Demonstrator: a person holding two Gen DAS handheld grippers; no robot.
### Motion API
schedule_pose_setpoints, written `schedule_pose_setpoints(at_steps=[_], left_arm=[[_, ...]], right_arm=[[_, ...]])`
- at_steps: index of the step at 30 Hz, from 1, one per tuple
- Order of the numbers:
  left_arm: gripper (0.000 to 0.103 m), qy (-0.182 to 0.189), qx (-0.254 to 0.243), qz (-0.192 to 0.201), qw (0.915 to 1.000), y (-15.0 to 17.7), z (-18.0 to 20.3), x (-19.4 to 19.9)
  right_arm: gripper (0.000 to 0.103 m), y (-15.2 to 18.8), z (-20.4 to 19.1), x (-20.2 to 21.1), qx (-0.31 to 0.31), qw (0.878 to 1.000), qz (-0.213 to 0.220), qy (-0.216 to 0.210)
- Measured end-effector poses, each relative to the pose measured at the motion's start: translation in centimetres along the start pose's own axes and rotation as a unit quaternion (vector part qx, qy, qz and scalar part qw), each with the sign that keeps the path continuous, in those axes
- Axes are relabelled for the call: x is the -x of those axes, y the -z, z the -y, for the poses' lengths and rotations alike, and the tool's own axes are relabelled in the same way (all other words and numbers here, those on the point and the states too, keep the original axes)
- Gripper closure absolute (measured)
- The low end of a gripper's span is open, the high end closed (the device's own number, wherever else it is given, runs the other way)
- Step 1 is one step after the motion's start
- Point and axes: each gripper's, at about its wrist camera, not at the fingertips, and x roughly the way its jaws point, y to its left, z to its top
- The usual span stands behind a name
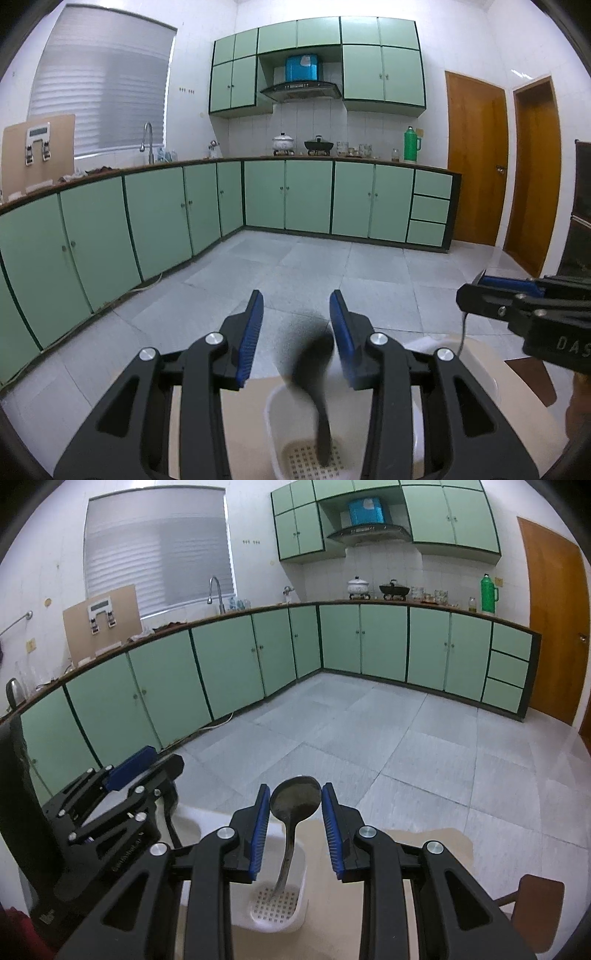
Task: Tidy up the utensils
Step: 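Carry both spoons over the white holder and open both tools to drop them in, then grasp a plain wooden chopstick with the right tool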
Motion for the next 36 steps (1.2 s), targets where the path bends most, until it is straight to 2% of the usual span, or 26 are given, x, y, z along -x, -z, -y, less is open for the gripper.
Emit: schedule_pose_setpoints(at_steps=[4,9,13,17,21,26,30,36], left_arm=[[0.056,-0.002,-0.003,0.000,1.0000,0.0,-0.6,1.5],[0.044,-0.009,-0.005,-0.014,0.9999,0.5,-1.1,5.0],[0.038,-0.004,-0.001,-0.044,0.9990,2.5,-1.3,8.7],[0.034,0.002,0.004,-0.099,0.9950,6.8,-1.2,12.6],[0.032,0.002,0.003,-0.158,0.9874,11.7,-0.8,15.7],[0.032,-0.015,0.002,-0.217,0.9761,17.3,-0.5,19.1],[0.032,-0.018,0.017,-0.239,0.9708,19.3,-0.1,20.8],[0.032,-0.014,0.012,-0.250,0.9680,20.9,1.0,22.6]], right_arm=[[0.072,0.7,-0.1,1.2,0.000,1.000,0.001,0.000],[0.054,2.4,-0.1,4.1,-0.009,1.000,0.000,-0.003],[0.045,6.3,-0.5,7.3,-0.019,1.000,-0.016,-0.010],[0.039,11.6,-1.3,10.1,-0.032,0.998,-0.047,-0.011],[0.037,17.4,-2.2,12.5,-0.045,0.995,-0.094,-0.004],[0.037,22.2,-3.1,14.8,-0.050,0.991,-0.127,0.002],[0.039,24.6,-4.7,15.9,-0.043,0.989,-0.139,0.003],[0.045,26.6,-6.4,17.0,-0.006,0.989,-0.150,0.003]])
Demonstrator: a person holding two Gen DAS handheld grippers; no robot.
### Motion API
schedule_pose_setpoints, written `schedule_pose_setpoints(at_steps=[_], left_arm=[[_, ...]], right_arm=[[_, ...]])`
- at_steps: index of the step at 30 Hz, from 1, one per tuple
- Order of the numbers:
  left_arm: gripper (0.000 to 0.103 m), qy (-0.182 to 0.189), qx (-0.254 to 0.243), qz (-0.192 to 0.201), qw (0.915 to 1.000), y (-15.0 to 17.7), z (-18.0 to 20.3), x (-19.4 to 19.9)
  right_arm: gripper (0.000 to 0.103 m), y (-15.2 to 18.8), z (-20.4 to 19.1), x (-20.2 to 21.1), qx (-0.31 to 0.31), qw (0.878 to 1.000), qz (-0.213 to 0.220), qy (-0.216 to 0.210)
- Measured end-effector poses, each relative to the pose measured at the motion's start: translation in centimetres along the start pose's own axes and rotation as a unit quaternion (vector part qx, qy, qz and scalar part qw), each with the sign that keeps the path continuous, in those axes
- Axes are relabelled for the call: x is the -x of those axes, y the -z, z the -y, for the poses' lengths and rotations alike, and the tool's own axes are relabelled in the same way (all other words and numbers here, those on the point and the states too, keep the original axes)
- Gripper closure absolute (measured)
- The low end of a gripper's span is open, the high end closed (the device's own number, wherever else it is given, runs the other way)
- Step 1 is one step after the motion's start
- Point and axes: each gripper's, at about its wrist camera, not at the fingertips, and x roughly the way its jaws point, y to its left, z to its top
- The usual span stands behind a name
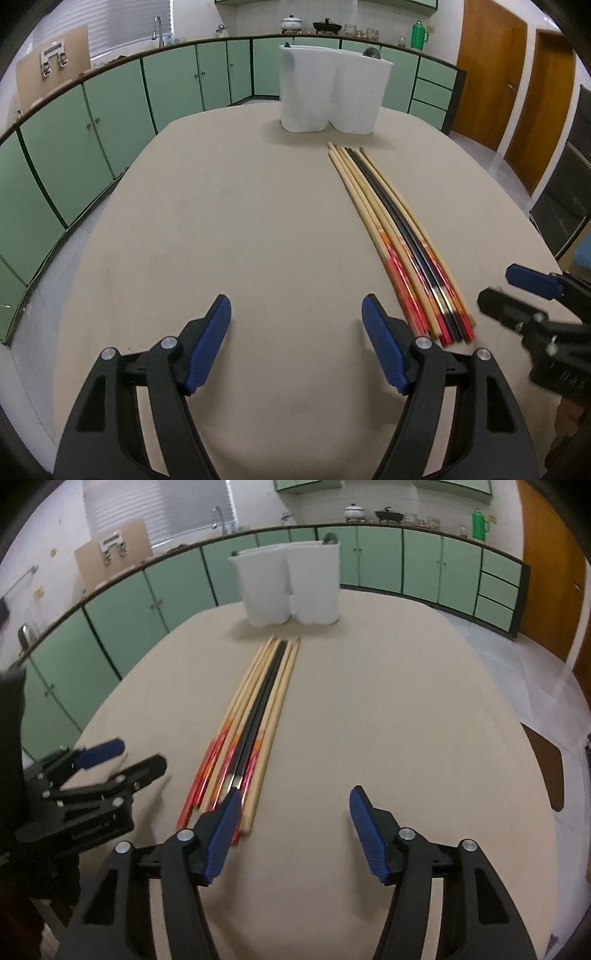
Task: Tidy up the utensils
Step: 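Grasp a plain wooden chopstick with the right tool, then grasp a red-patterned chopstick with the left tool while the right tool holds its chopstick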
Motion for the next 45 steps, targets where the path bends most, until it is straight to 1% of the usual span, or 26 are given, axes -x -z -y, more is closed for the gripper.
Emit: schedule_pose_setpoints(at_steps=[4,7,11,15,19,20,21,22,24,27,32,35,38,40,42,45], left_arm=[[0.030,-0.001,-0.006,-0.001,1.0000,0.6,0.6,0.4],[0.029,-0.002,-0.007,-0.001,1.0000,0.8,0.7,0.5],[0.029,-0.006,-0.002,-0.001,1.0000,0.8,0.4,0.7],[0.029,-0.008,-0.002,-0.001,1.0000,1.0,0.2,0.8],[0.028,-0.005,-0.001,-0.001,1.0000,1.1,0.2,1.0],[0.028,-0.004,-0.002,-0.001,1.0000,1.2,0.2,1.0],[0.028,-0.002,-0.004,0.000,1.0000,1.2,0.4,1.1],[0.028,0.000,-0.006,0.001,1.0000,1.2,0.5,1.2],[0.027,0.004,-0.010,0.003,0.9999,1.2,0.7,1.4],[0.026,0.013,-0.016,0.003,0.9998,1.3,1.3,1.6],[0.026,0.031,-0.025,-0.005,0.9992,1.7,2.5,1.5],[0.026,0.028,-0.040,-0.013,0.9987,2.1,3.6,1.0],[0.027,0.019,-0.041,-0.019,0.9988,2.3,3.8,0.6],[0.031,0.012,-0.032,-0.017,0.9993,2.3,3.5,0.7],[0.038,0.004,-0.019,-0.015,0.9997,2.2,2.9,0.8],[0.039,0.003,-0.013,-0.016,0.9998,2.1,2.5,0.8]], right_arm=[[0.048,0.8,0.0,-0.2,0.010,1.000,-0.005,0.012],[0.048,0.9,0.1,-0.1,0.004,1.000,-0.005,0.009],[0.050,1.0,-0.7,-0.1,0.018,1.000,-0.006,0.010],[0.051,1.5,-1.7,-0.1,0.039,0.999,-0.006,0.020],[0.055,1.0,-1.8,-0.6,0.027,0.999,-0.003,0.021],[0.061,0.9,-1.7,-0.7,0.026,0.999,-0.001,0.021],[0.070,0.8,-1.7,-0.8,0.025,0.999,0.000,0.020],[0.074,0.8,-1.7,-0.8,0.025,1.000,0.002,0.018],[0.096,0.8,-1.5,-0.7,0.023,1.000,0.002,0.009],[0.096,1.0,-0.9,-0.6,0.020,1.000,0.004,0.012],[0.096,1.0,1.3,-0.2,-0.003,0.999,0.004,0.031],[0.096,1.1,2.1,0.0,-0.010,0.999,0.005,0.033],[0.096,1.2,2.0,0.1,-0.011,0.999,0.007,0.032],[0.096,1.2,2.0,0.0,-0.009,1.000,0.007,0.029],[0.096,1.2,1.9,-0.1,-0.007,1.000,0.007,0.027],[0.096,1.2,1.9,-0.1,-0.005,1.000,0.007,0.028]])
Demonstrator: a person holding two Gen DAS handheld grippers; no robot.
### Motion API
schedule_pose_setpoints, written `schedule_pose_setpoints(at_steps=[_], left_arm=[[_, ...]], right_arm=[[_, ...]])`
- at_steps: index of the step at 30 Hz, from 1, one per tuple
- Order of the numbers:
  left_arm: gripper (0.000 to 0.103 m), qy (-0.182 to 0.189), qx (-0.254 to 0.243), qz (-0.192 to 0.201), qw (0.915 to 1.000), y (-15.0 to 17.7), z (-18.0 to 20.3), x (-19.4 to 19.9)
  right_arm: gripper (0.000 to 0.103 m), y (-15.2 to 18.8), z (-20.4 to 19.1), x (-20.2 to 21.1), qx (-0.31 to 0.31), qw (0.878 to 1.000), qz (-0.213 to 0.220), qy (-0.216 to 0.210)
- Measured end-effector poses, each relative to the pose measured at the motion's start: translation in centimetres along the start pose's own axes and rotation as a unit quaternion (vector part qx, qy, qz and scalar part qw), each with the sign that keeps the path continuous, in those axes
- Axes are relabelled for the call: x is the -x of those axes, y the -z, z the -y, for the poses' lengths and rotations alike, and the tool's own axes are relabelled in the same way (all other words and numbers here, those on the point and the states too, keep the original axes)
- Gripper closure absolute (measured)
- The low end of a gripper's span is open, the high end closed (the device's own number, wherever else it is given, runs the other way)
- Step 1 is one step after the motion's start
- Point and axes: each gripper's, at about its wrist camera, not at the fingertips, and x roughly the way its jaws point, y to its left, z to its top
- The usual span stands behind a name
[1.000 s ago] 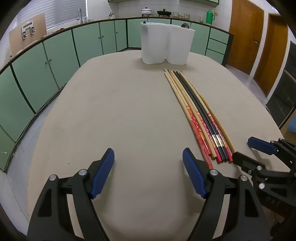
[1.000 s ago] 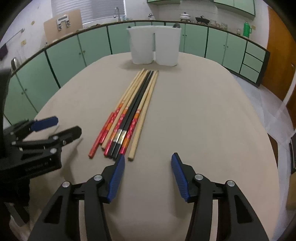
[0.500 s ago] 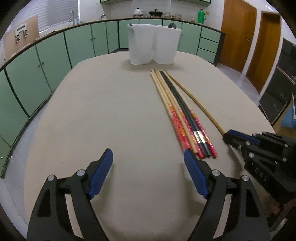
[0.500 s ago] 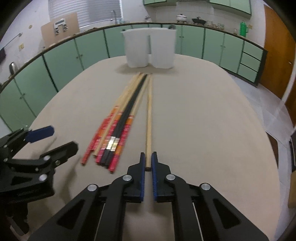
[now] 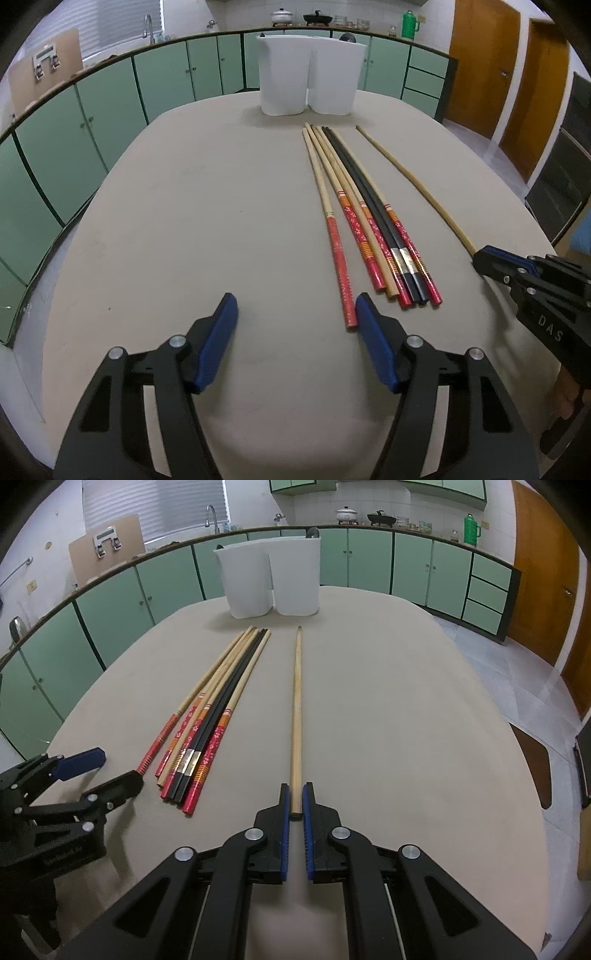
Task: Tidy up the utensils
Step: 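Grasp a red-patterned chopstick with the left tool while the right tool holds its chopstick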
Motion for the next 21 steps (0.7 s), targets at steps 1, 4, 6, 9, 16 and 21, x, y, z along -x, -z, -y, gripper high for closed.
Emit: schedule_pose_setpoints(at_steps=[1,4,6,9,16,21], left_arm=[[0.039,-0.003,-0.004,0.000,1.0000,0.0,0.2,0.0],[0.039,-0.004,-0.008,-0.001,1.0000,0.0,0.4,-0.1],[0.039,-0.004,-0.006,-0.002,1.0000,0.0,0.4,-0.1],[0.042,-0.004,-0.005,-0.002,1.0000,0.0,0.5,0.0],[0.090,0.027,-0.013,0.004,0.9995,-0.1,1.2,0.2],[0.097,0.043,-0.008,0.003,0.9990,-0.1,1.2,0.3]], right_arm=[[0.096,0.0,0.0,0.0,0.001,1.000,0.000,0.001],[0.095,0.1,-0.1,0.0,0.004,1.000,0.000,0.003],[0.095,0.1,-0.2,0.0,0.005,1.000,0.000,0.004],[0.095,0.1,-0.1,-0.2,0.002,1.000,0.000,0.001],[0.096,0.1,0.0,0.0,-0.004,1.000,-0.001,-0.003],[0.097,-0.1,0.1,0.2,-0.006,1.000,-0.001,-0.004]])
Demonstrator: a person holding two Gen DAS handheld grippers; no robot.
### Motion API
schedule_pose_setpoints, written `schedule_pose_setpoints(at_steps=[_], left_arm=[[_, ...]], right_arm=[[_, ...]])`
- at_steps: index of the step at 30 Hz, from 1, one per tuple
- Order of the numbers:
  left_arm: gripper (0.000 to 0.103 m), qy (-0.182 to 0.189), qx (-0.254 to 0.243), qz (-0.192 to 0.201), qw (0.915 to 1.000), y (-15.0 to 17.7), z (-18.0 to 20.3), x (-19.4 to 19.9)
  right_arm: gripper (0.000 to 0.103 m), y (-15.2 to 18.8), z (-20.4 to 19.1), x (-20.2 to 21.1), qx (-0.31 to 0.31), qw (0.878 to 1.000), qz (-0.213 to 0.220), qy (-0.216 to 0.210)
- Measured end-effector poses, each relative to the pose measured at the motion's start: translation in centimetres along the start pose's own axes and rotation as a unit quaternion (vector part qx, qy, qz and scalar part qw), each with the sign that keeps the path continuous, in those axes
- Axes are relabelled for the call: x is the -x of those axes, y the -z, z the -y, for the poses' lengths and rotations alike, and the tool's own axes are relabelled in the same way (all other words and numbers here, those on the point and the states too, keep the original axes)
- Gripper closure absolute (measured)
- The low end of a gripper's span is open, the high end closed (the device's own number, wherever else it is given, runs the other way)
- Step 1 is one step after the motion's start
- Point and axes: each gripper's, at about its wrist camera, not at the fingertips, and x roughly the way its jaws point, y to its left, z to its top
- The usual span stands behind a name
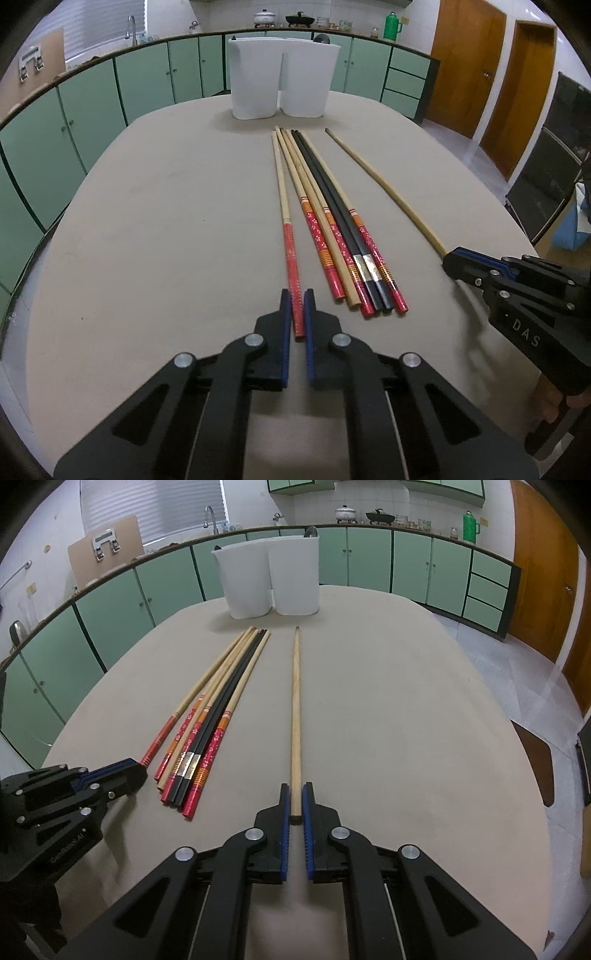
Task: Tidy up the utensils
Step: 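Grasp a red-patterned chopstick with the left tool while the right tool holds its chopstick, then carry both chopsticks to the white holder and open both tools to drop them in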
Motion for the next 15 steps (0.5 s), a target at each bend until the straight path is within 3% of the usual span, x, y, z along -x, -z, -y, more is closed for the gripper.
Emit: schedule_pose_setpoints(at_steps=[5,15], left_arm=[[0.097,0.000,0.005,0.007,1.0000,-0.3,-0.2,0.8],[0.098,-0.019,0.002,0.084,0.9963,-3.8,-1.5,5.9]], right_arm=[[0.097,-0.8,0.2,1.3,0.006,1.000,0.017,0.002],[0.097,-4.1,0.7,5.5,0.004,0.998,0.070,-0.003]])
